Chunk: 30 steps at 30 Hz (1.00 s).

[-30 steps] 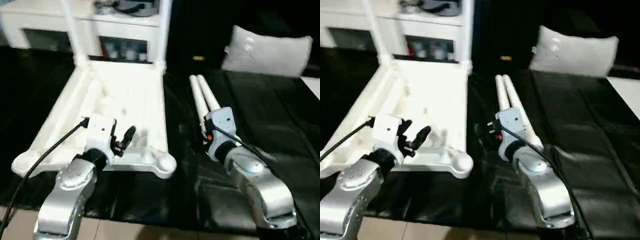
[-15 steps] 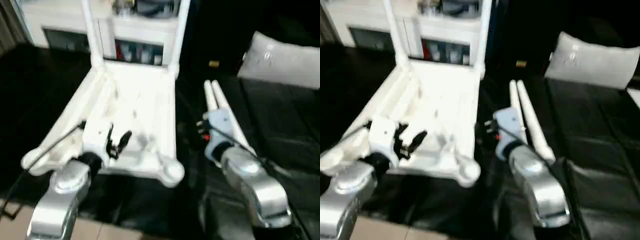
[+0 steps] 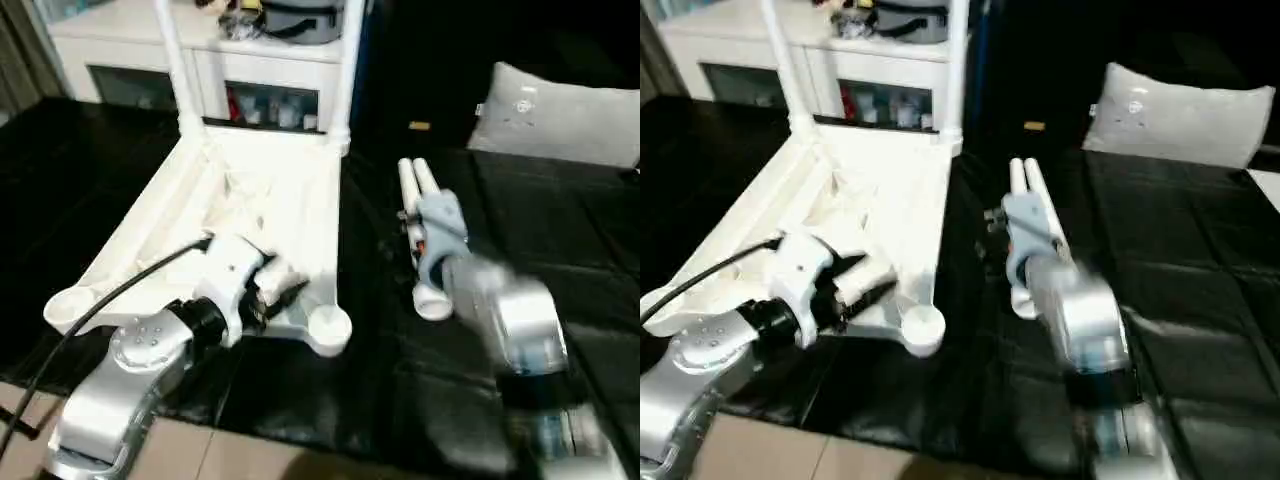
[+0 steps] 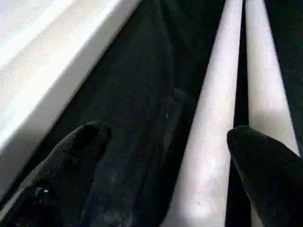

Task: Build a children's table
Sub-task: Pick table leg

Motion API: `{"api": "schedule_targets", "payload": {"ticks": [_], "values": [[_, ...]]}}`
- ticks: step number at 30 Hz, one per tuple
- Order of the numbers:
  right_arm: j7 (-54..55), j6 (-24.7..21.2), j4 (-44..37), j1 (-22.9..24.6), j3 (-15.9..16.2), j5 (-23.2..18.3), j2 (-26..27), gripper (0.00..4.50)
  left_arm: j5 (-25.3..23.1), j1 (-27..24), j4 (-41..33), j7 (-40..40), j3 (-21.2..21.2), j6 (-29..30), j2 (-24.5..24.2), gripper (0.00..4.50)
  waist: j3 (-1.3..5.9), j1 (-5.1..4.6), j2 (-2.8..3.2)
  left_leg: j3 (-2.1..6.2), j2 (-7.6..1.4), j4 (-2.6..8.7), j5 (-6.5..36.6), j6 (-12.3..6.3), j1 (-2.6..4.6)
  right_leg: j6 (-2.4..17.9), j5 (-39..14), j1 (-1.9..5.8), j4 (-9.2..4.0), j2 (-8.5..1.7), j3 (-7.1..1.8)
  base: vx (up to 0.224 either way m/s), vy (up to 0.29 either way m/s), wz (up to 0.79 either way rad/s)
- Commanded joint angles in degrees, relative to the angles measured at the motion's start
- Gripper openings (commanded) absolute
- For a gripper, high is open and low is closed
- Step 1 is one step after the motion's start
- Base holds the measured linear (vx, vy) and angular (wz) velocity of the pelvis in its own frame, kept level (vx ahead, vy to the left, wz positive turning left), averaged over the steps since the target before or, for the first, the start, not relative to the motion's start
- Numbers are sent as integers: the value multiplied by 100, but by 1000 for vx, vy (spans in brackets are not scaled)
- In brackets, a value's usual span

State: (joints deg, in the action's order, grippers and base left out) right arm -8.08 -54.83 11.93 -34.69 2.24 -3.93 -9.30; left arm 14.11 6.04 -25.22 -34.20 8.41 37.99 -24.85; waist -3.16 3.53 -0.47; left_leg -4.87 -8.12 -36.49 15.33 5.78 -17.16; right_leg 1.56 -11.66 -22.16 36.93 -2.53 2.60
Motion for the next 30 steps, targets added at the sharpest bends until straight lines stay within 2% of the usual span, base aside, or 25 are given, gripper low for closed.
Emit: {"api": "schedule_targets", "payload": {"ticks": [1, 2, 3, 4, 5, 6, 9, 10, 12, 14, 16, 18, 21, 27, 29, 30], "values": [[92, 118, 568, -356, -223, 31, 1, 450, 103, 136, -107, -213, 77, 103, -162, 299, 219, -28, 36, 0, -200, 550, 1347, 61, -152, 368, -3155, 207, -656, -480, -258, 0, 0, 0], [155, 274, 1042, -618, -276, 80, -18, 450, 211, 169, -149, -325, 85, 188, -229, 299, 237, -31, 12, -21, -209, 547, 1209, 55, -178, 379, -2929, 228, -644, -464, -258, 0, 0, 0], [200, 399, 1373, -792, -299, 121, -41, 450, 290, 194, -181, -396, 93, 246, -258, 299, 251, -36, 20, -36, -215, 539, 1123, 81, -172, 517, -2678, 196, -590, -460, -268, 0, 0, 0], [222, 494, 1633, -919, -320, 133, -54, 450, 363, 203, -222, -451, 102, 315, -271, 299, 264, -34, 22, -56, -213, 531, 999, 96, -204, 610, -2394, 225, -563, -447, -268, 0, 0, 0], [214, 536, 1783, -989, -321, 134, -59, 450, 401, 199, -246, -476, 107, 358, -279, 299, 286, -35, 16, -64, -218, 518, 862, 103, -222, 674, -2164, 241, -530, -452, -277, 0, 0, 0], [183, 617, 2034, -1102, -290, 140, -78, 450, 435, 208, -260, -505, 122, 404, -296, 299, 324, -28, 25, -89, -218, 489, 530, 90, -246, 822, -1639, 253, -479, -438, -284, 0, 0, 0], [72, 768, 2548, -1302, -229, 137, -104, 450, 536, 221, -278, -568, 144, 504, -289, 299, 352, -25, 19, -131, -200, 439, 1, 13, -317, 1088, -863, 290, -410, -428, -283, 0, 0, 0], [16, 843, 2818, -1394, -193, 151, -103, 450, 656, 215, -319, -630, 125, 588, -270, 321, 371, -9, 15, -144, -196, 425, -138, -9, -329, 1149, -681, 306, -396, -424, -280, 0, 0, 0], [44, 950, 3121, -1513, -275, 141, -81, 450, 752, 226, -336, -643, 88, 639, -260, 321, 403, 4, 15, -145, -206, 408, -425, -51, -365, 1268, -201, 327, -338, -413, -273, 0, 0, 0], [-27, 987, 3313, -1587, -346, 86, -67, 450, 794, 239, -356, -682, 95, 665, -287, 321, 408, -3, 9, -149, -208, 398, -508, -94, -379, 1344, 18, 309, -320, -400, -262, 0, 0, 0], [-70, 1056, 3570, -1689, -447, 10, -38, 450, 791, 245, -374, -680, 107, 678, -299, 321, 363, -13, 3, -162, -217, 418, -176, -107, -392, 1349, -358, 303, -370, -404, -252, 0, 0, 0], [-114, 1142, 3856, -1804, -437, 51, -43, 432, 803, 248, -390, -672, 117, 704, -308, 333, 341, -16, -3, -174, -227, 431, 90, -70, -376, 1232, -907, 289, -419, -418, -251, 0, 0, 0], [-216, 1149, 4160, -1917, -508, -34, -36, 413, 820, 259, -412, -638, 142, 736, -314, 340, 322, -15, 6, -188, -243, 442, 262, -40, -349, 1090, -1342, 248, -463, -417, -245, 0, 0, 0], [-632, 997, 4384, -1979, -472, -78, -10, 366, 773, 285, -377, -569, 181, 701, -324, 340, 317, -6, 20, -233, -285, 458, 425, -12, -337, 981, -1600, 219, -498, -417, -216, 0, 0, 0], [-652, 1012, 4442, -1998, -488, -74, -14, 338, 763, 288, -376, -552, 183, 694, -315, 340, 325, -3, 32, -251, -302, 457, 426, 12, -332, 987, -1586, 214, -496, -420, -206, 0, 0, 0], [-714, 981, 4457, -2001, -477, -80, -13, 338, 763, 291, -373, -547, 178, 688, -308, 340, 323, -6, 28, -255, -310, 461, 437, 18, -329, 1001, -1577, 208, -493, -417, -200, 0, 0, 0]]}}
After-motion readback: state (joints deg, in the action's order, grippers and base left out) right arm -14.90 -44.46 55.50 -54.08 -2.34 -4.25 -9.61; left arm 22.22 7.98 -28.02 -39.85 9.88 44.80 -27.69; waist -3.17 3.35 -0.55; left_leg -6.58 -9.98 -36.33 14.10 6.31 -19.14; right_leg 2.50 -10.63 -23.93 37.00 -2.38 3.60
